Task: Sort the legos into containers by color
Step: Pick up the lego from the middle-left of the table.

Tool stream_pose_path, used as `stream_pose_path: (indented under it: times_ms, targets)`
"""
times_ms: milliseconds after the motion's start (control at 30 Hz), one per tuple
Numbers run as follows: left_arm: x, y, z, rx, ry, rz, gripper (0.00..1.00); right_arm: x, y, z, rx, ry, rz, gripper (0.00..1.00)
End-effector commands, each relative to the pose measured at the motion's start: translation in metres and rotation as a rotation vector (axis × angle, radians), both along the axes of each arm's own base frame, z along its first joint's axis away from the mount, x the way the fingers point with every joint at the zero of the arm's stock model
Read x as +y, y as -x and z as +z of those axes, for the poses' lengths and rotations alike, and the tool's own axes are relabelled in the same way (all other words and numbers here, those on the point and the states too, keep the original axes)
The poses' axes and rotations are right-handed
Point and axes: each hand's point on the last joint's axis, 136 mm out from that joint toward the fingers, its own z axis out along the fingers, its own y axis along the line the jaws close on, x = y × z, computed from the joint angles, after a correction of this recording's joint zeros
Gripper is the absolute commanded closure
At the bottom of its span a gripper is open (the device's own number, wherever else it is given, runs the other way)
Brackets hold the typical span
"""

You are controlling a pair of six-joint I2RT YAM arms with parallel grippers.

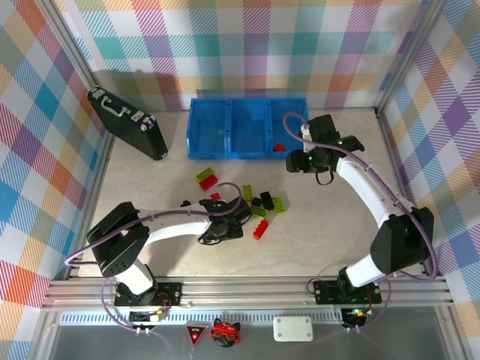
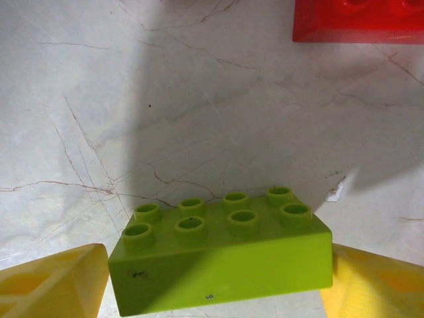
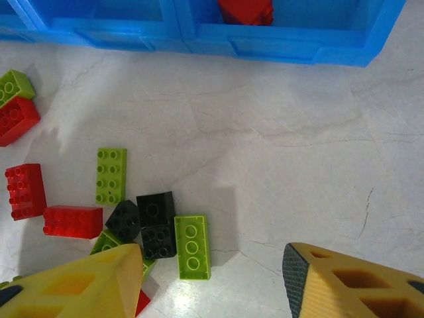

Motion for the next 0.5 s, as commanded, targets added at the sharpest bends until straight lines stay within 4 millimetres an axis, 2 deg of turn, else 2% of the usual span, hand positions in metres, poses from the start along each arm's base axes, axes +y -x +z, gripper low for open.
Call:
stream_pose_path:
  times_ms: [0, 467]
  targets:
    - [0.003, 0.000, -0.004, 0.010, -0.011, -0.002, 0.23, 0.001, 0.008, 0.007, 0.003, -0.016, 0.009, 0.40]
    - [0.010, -0.004, 0.007, -0.022, -0.051, -0.010, 0.40, 0.003, 0.005, 0.010, -0.003, -0.018, 0.013, 0.40]
